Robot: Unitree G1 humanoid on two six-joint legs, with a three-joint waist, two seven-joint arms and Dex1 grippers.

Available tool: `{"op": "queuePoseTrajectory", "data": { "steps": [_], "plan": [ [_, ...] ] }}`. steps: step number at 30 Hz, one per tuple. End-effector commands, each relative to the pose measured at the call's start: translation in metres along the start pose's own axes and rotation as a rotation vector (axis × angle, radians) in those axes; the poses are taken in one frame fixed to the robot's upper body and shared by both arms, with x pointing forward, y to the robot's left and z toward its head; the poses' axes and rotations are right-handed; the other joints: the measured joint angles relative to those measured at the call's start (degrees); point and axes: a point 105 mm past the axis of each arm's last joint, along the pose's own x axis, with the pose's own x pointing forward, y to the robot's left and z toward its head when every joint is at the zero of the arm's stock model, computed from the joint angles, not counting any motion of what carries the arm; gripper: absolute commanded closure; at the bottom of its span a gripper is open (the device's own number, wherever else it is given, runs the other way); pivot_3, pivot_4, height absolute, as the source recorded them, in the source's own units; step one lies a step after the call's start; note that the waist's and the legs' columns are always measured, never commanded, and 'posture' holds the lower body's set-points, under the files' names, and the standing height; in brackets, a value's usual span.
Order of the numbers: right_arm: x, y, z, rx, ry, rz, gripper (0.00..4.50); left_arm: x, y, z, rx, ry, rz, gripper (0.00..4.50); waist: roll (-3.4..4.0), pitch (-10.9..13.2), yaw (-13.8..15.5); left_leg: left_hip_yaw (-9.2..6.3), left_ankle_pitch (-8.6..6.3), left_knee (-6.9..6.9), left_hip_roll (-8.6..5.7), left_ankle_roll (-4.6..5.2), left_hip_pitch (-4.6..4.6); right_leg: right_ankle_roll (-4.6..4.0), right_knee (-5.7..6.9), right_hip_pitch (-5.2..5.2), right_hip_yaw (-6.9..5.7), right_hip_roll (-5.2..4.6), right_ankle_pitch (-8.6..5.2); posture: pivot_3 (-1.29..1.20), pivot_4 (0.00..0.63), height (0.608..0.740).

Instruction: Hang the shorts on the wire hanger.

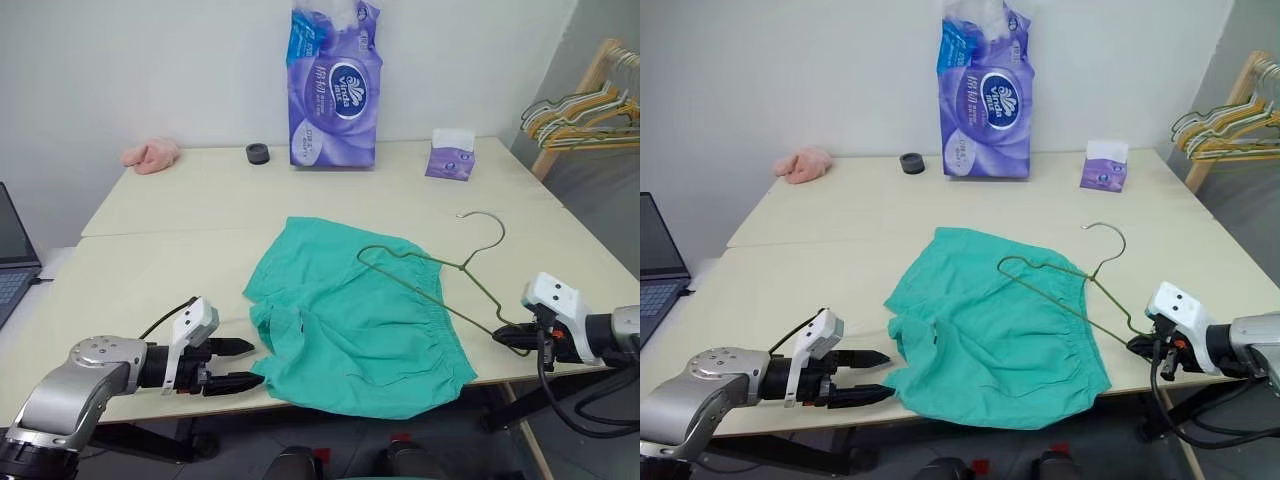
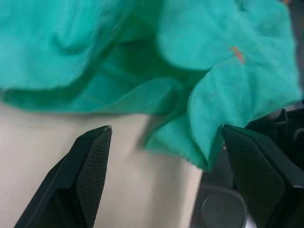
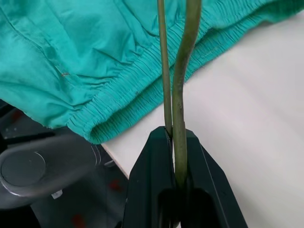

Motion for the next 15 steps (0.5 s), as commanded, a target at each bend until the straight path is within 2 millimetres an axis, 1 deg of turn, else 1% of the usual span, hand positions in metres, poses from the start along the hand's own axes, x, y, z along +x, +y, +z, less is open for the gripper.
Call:
{"op": "queuePoseTrajectory", "data": {
  "steps": [1, 3, 4, 5, 7, 8, 11, 13, 15],
  "plan": [
    [-0.013, -0.002, -0.005, 0.05, -0.018, -0.068, 4.5, -0.005, 0.0, 0.042, 0.077, -0.113, 0.0, 0.6, 0.01, -0.01, -0.06, 0.01, 0.0, 0.04, 0.05, 0.0, 0.07, 0.0, 0.0, 0.09, -0.04, 0.03, 0.0, -0.06, 0.035, 0.74],
    [-0.015, 0.0, -0.027, 0.135, 0.012, -0.103, 4.5, -0.005, -0.004, 0.091, 0.129, -0.244, -0.045, 0.6, -0.06, -0.02, -0.05, 0.05, 0.01, 0.06, 0.05, 0.01, 0.06, 0.02, 0.01, 0.12, -0.02, 0.04, 0.01, -0.06, 0.035, 0.74],
    [-0.015, 0.001, -0.035, 0.167, 0.02, -0.117, 4.5, -0.006, -0.009, 0.109, 0.156, -0.284, -0.072, 0.6, -0.12, -0.02, -0.1, 0.04, 0.01, 0.14, 0.06, 0.01, 0.04, 0.07, 0.03, 0.12, -0.04, 0.07, 0.03, -0.06, 0.035, 0.74],
    [-0.015, 0.002, -0.039, 0.19, 0.022, -0.124, 4.5, -0.006, -0.012, 0.12, 0.176, -0.301, -0.089, 0.6, -0.13, -0.03, -0.36, 0.01, 0.01, 0.21, 0.06, 0.01, -0.01, 0.09, 0.04, 0.12, -0.07, 0.08, 0.05, -0.07, 0.034, 0.74],
    [-0.013, 0.002, -0.046, 0.228, 0.022, -0.139, 4.5, -0.006, -0.013, 0.13, 0.216, -0.297, -0.097, 0.6, 0.07, -0.13, -1.27, 0.16, -0.01, 0.23, 0.01, 0.03, 0.0, 0.15, 0.02, 0.12, 0.11, 0.07, 0.08, -0.08, 0.033, 0.74],
    [-0.013, 0.001, -0.049, 0.248, 0.023, -0.146, 4.5, -0.004, -0.011, 0.133, 0.256, -0.276, -0.078, 0.6, 0.14, -0.15, -2.02, 0.28, -0.02, 0.22, 0.01, 0.06, 0.03, 0.15, 0.01, 0.12, 0.22, 0.07, 0.07, -0.08, 0.033, 0.74],
    [-0.01, -0.002, -0.057, 0.312, 0.015, -0.167, 4.5, 0.005, 0.01, 0.136, 0.469, -0.184, 0.055, 0.6, 0.09, -0.13, -3.11, 0.56, -0.04, 0.0, 0.01, 0.09, 0.11, 0.14, -0.01, 0.15, 0.48, 0.07, 0.06, -0.08, 0.033, 0.74],
    [-0.009, -0.003, -0.063, 0.333, 0.026, -0.168, 4.5, 0.011, 0.025, 0.143, 0.594, -0.179, 0.144, 0.6, 0.07, -0.12, -3.16, 0.55, -0.04, -0.02, 0.02, 0.08, 0.15, 0.12, -0.01, 0.14, 0.47, 0.11, 0.05, -0.08, 0.031, 0.74],
    [-0.007, 0.0, -0.066, 0.342, 0.04, -0.152, 4.5, 0.017, 0.033, 0.136, 0.646, -0.142, 0.144, 0.6, 0.06, -0.11, -3.14, 0.54, -0.03, 0.0, 0.02, 0.08, 0.2, 0.12, -0.01, 0.12, 0.47, 0.11, 0.06, -0.09, 0.031, 0.74]
  ]
}}
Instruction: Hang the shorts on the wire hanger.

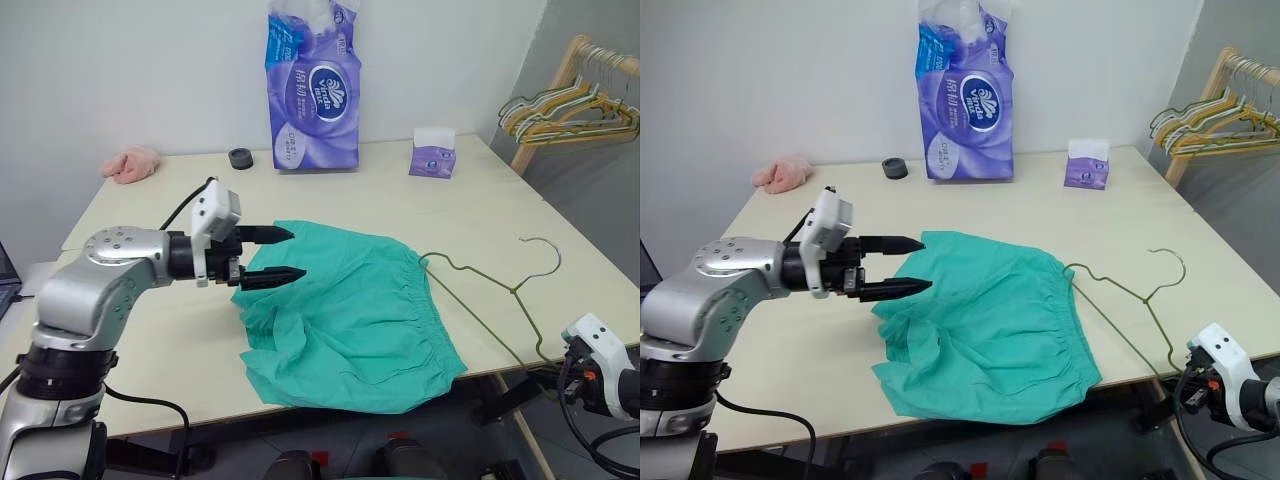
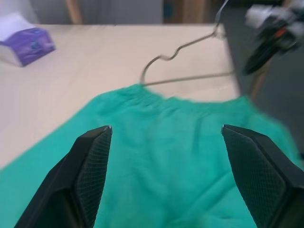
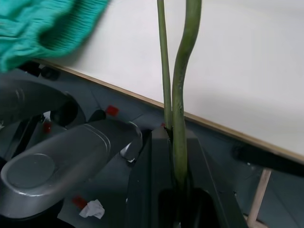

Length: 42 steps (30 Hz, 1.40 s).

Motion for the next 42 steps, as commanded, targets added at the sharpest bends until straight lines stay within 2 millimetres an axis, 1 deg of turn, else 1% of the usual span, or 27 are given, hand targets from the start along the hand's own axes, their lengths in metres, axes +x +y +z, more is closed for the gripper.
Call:
{"op": "queuePoseTrajectory", "data": {
  "steps": [1, 4, 8, 11, 15, 16, 19, 23, 28, 30, 32, 35, 39, 42],
  "plan": [
    [-0.001, 0.002, 0.004, -0.015, -0.004, 0.006, 4.5, 0.003, 0.011, -0.008, 0.149, 0.041, 0.03, 0.6, 0.01, 0.0, -0.06, 0.0, 0.0, 0.0, 0.0, 0.0, 0.01, 0.0, -0.01, 0.0, 0.0, 0.0, 0.0, -0.09, 0.031, 0.74],
    [0.004, 0.004, 0.002, -0.013, 0.009, 0.022, 4.5, 0.006, 0.011, -0.023, 0.179, 0.06, 0.038, 0.6, -0.04, 0.02, -0.1, -0.02, -0.01, -0.02, 0.02, 0.01, -0.02, 0.0, -0.04, -0.04, -0.01, -0.01, 0.0, -0.09, 0.031, 0.74],
    [0.007, 0.009, 0.0, -0.025, 0.041, 0.052, 4.5, 0.012, 0.003, -0.035, 0.185, 0.057, 0.007, 0.6, -0.06, 0.04, -0.05, -0.07, -0.01, -0.01, 0.02, 0.02, -0.06, 0.01, -0.06, -0.05, -0.05, -0.03, 0.0, -0.08, 0.036, 0.74],
    [0.005, 0.012, 0.003, -0.039, 0.047, 0.074, 4.5, 0.015, -0.001, -0.037, 0.142, 0.025, 0.004, 0.6, -0.08, 0.06, 0.0, -0.12, -0.01, 0.01, 0.02, 0.02, -0.08, 0.03, -0.06, -0.05, -0.12, -0.04, 0.01, -0.08, 0.037, 0.74],
    [-0.002, 0.007, 0.006, -0.025, 0.034, 0.062, 4.5, 0.015, -0.003, -0.033, 0.055, -0.027, 0.002, 0.6, -0.12, 0.07, 0.02, -0.2, -0.01, 0.03, 0.04, 0.02, -0.1, 0.03, -0.04, -0.04, -0.21, -0.03, 0.01, -0.08, 0.037, 0.74],
    [-0.006, 0.005, 0.004, -0.009, 0.031, 0.053, 4.5, 0.014, -0.006, -0.032, 0.006, -0.042, -0.018, 0.6, -0.11, 0.07, 0.0, -0.2, -0.01, 0.04, 0.04, 0.02, -0.1, 0.03, -0.04, -0.03, -0.23, -0.03, 0.01, -0.08, 0.037, 0.74],
    [-0.014, 0.003, -0.006, 0.055, 0.036, 0.038, 4.5, 0.009, -0.027, -0.038, -0.137, -0.042, -0.142, 0.6, -0.09, 0.07, -0.04, -0.21, -0.02, 0.01, 0.04, 0.02, -0.13, 0.04, -0.05, -0.04, -0.25, -0.03, -0.01, -0.09, 0.039, 0.74],
    [-0.014, 0.008, -0.014, 0.081, 0.046, 0.042, 4.5, 0.008, -0.04, -0.041, -0.165, -0.006, -0.201, 0.6, -0.12, 0.1, -0.09, -0.22, -0.03, 0.01, 0.04, 0.04, -0.14, 0.04, -0.06, -0.06, -0.24, -0.03, -0.04, -0.1, 0.041, 0.74],
    [-0.008, 0.016, -0.016, 0.07, 0.055, 0.067, 4.5, 0.013, -0.036, -0.036, -0.16, -0.006, -0.187, 0.6, -0.11, 0.1, -0.1, -0.21, -0.02, 0.05, 0.04, 0.04, -0.09, 0.07, -0.04, 0.02, -0.23, -0.03, -0.02, -0.1, 0.044, 0.74],
    [-0.006, 0.019, -0.011, 0.056, 0.045, 0.081, 4.5, 0.015, -0.035, -0.034, -0.15, -0.005, -0.184, 0.6, -0.12, 0.11, -0.16, -0.2, -0.02, 0.04, 0.04, 0.04, -0.09, 0.07, -0.05, 0.0, -0.24, -0.02, -0.02, -0.1, 0.046, 0.74],
    [-0.006, 0.018, -0.005, 0.039, 0.037, 0.082, 4.5, 0.016, -0.031, -0.033, -0.145, -0.006, -0.17, 0.6, -0.14, 0.12, -0.29, -0.21, -0.02, 0.02, 0.04, 0.03, -0.11, 0.07, -0.06, -0.02, -0.23, -0.01, -0.03, -0.1, 0.046, 0.74],
    [-0.007, 0.014, -0.001, 0.024, 0.039, 0.074, 4.5, 0.015, -0.027, -0.034, -0.146, -0.007, -0.149, 0.6, -0.12, 0.14, -0.29, -0.19, -0.02, 0.02, 0.04, 0.03, -0.11, 0.06, -0.06, -0.02, -0.21, -0.02, -0.03, -0.1, 0.046, 0.74],
    [-0.011, 0.01, -0.001, 0.021, 0.039, 0.062, 4.5, 0.014, -0.022, -0.033, -0.147, -0.015, -0.112, 0.6, -0.14, 0.15, -0.15, -0.22, -0.02, 0.02, 0.04, 0.03, -0.11, 0.06, -0.06, -0.02, -0.25, -0.01, -0.03, -0.1, 0.044, 0.74],
    [-0.014, 0.011, -0.003, 0.028, 0.044, 0.07, 4.5, 0.012, -0.02, -0.032, -0.146, -0.015, -0.103, 0.6, -0.16, 0.16, -0.16, -0.22, -0.02, 0.03, 0.04, 0.03, -0.12, 0.06, -0.06, -0.02, -0.24, -0.02, -0.03, -0.1, 0.044, 0.74]
  ]
}}
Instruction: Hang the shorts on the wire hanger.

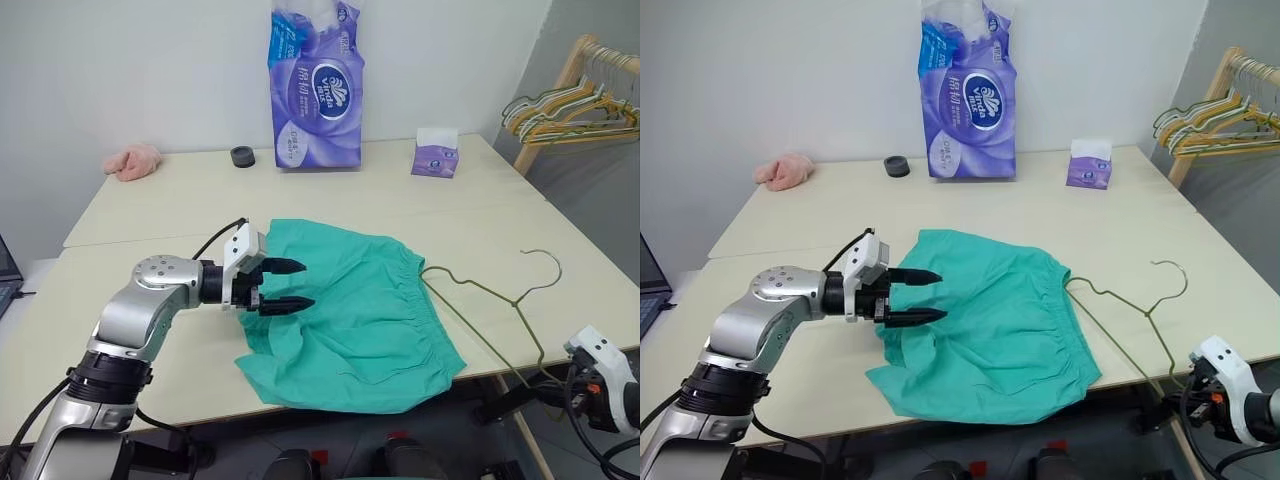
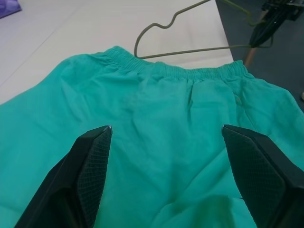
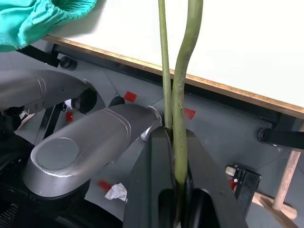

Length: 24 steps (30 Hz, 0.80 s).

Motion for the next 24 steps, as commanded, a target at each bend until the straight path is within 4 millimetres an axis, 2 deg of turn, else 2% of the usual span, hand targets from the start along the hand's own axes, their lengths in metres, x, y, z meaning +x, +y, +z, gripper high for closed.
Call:
{"op": "queuePoseTrajectory", "data": {
  "steps": [1, 13, 24],
  "plan": [
    [-0.009, 0.002, 0.005, -0.034, -0.011, 0.002, 4.5, -0.007, 0.006, 0.017, 0.053, -0.026, 0.039, 0.6, 0.0, 0.0, 0.01, 0.0, 0.0, 0.0, 0.0, 0.0, 0.0, 0.0, 0.0, 0.0, 0.01, 0.0, 0.0, -0.1, 0.044, 0.74],
    [-0.011, 0.016, -0.012, -0.024, 0.036, 0.044, 4.5, -0.007, 0.005, 0.02, 0.059, -0.02, 0.044, 0.6, -0.05, 0.06, 0.0, -0.02, 0.0, -0.01, 0.01, 0.0, -0.01, 0.0, -0.01, 0.0, -0.02, 0.0, -0.01, -0.1, 0.049, 0.74],
    [-0.01, 0.02, 0.009, -0.054, -0.017, 0.08, 4.5, -0.007, 0.011, 0.022, 0.07, -0.029, 0.078, 0.6, -0.1, 0.13, 0.0, -0.01, 0.0, -0.01, 0.01, 0.0, -0.02, 0.0, -0.02, -0.01, -0.02, 0.0, -0.01, -0.09, 0.046, 0.74]
  ]
}}
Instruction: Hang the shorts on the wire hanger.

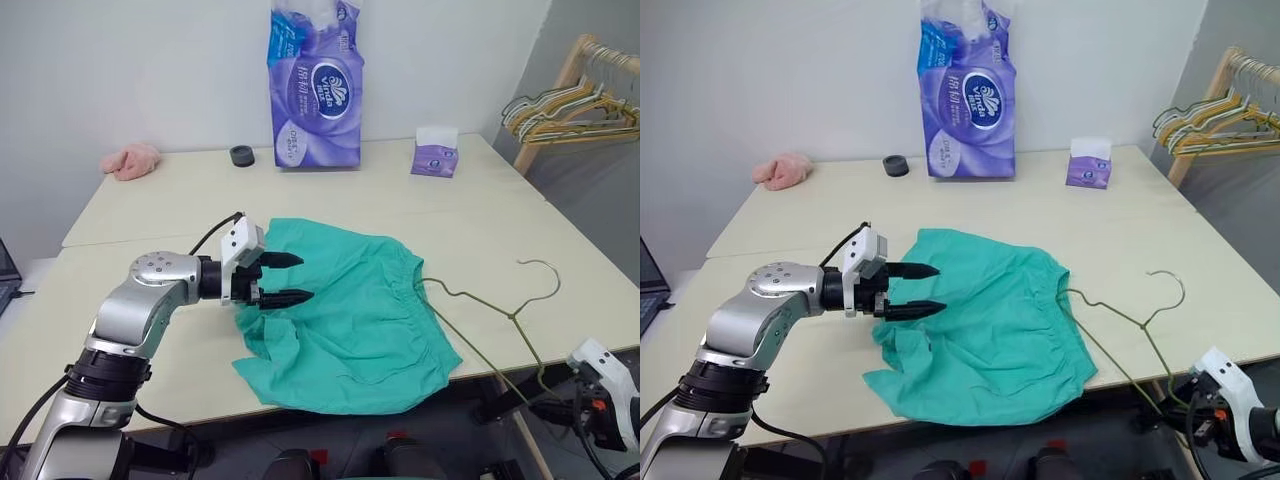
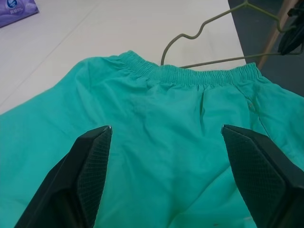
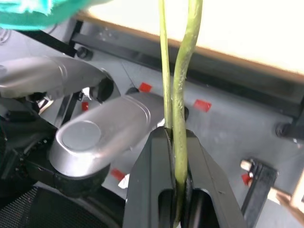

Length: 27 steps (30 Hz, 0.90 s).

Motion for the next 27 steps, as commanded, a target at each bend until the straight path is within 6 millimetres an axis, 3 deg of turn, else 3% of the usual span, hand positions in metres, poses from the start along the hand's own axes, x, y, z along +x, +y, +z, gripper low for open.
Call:
{"op": "queuePoseTrajectory", "data": {
  "steps": [1, 8, 18, 27],
  "plan": [
    [-0.003, 0.001, 0.015, -0.041, -0.027, 0.007, 4.5, -0.005, 0.006, 0.016, 0.062, -0.033, 0.038, 0.6, -0.01, 0.01, 0.03, 0.0, 0.0, 0.0, 0.0, 0.0, 0.0, 0.0, -0.01, 0.0, 0.0, 0.0, 0.0, -0.09, 0.046, 0.74],
    [0.009, -0.007, 0.016, -0.046, -0.005, 0.0, 4.5, -0.009, 0.011, 0.011, 0.066, -0.032, 0.063, 0.6, -0.02, 0.01, 0.1, -0.02, 0.0, 0.0, 0.0, 0.0, -0.01, -0.01, -0.01, -0.01, -0.02, 0.0, 0.0, -0.08, 0.043, 0.74],
    [0.007, -0.022, 0.018, -0.003, -0.04, -0.042, 4.5, -0.01, 0.011, 0.009, 0.07, -0.027, 0.072, 0.6, -0.01, 0.01, 0.18, -0.02, 0.0, 0.0, -0.01, 0.0, -0.02, 0.0, -0.01, -0.02, -0.01, -0.01, 0.0, -0.07, 0.044, 0.74],
    [0.012, -0.022, 0.009, 0.02, -0.016, -0.036, 4.5, -0.009, 0.012, 0.006, 0.075, -0.022, 0.071, 0.6, -0.01, 0.02, 0.23, -0.02, 0.0, 0.0, -0.01, 0.0, -0.02, 0.0, -0.02, -0.02, -0.01, -0.02, 0.0, -0.07, 0.045, 0.74]
  ]
}}
